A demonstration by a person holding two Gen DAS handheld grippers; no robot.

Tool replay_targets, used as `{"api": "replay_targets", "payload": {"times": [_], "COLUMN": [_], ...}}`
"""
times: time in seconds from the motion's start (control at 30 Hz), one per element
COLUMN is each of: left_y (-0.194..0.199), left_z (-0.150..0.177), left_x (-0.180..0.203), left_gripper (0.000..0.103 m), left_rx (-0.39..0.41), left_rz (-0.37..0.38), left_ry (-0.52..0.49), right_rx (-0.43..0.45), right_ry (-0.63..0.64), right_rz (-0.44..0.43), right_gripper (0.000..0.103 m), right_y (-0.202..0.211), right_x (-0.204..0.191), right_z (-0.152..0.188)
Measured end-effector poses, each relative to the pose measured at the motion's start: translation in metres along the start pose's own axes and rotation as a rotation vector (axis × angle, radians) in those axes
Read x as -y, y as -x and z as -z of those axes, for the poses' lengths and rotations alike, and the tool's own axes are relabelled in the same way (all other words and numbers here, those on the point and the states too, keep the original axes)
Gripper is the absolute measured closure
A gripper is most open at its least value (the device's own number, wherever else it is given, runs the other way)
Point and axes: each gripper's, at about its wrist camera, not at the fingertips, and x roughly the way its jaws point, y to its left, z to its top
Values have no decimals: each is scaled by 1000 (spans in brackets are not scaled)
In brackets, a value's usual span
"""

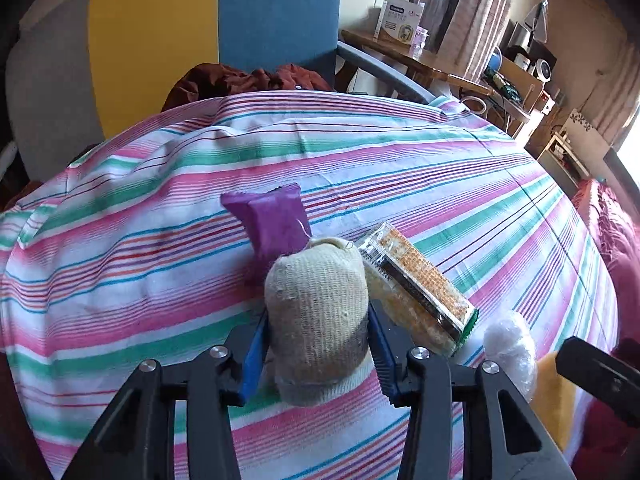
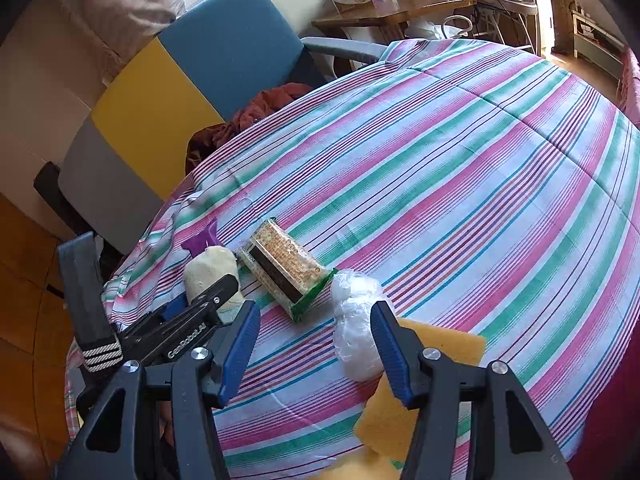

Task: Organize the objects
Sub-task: 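Grasp the beige knitted cylinder with the left tool while the right tool grasps another purple packet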

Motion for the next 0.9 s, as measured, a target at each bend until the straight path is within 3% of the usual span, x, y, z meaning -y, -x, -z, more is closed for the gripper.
{"api": "replay_targets", "payload": {"times": [0.13, 0.3, 0.43, 0.7, 0.9], "left_y": [35, 65, 88, 84, 83], "left_z": [33, 89, 120, 128, 129], "left_x": [-18, -31, -33, -43, -46], "left_gripper": [56, 56, 56, 56, 56], "left_rx": [8, -19, 22, 47, 58], "left_rz": [33, -8, -28, -4, 15], "left_ry": [79, 122, 126, 137, 144], "right_rx": [6, -9, -28, -108, -140], "right_ry": [24, 78, 142, 239, 332], "right_rz": [-6, -13, -28, -81, -105], "right_gripper": [45, 45, 45, 45, 45], "right_y": [2, -2, -6, -17, -38], "right_x": [-5, -16, -29, -55, -96], "right_z": [1, 5, 11, 24, 2]}}
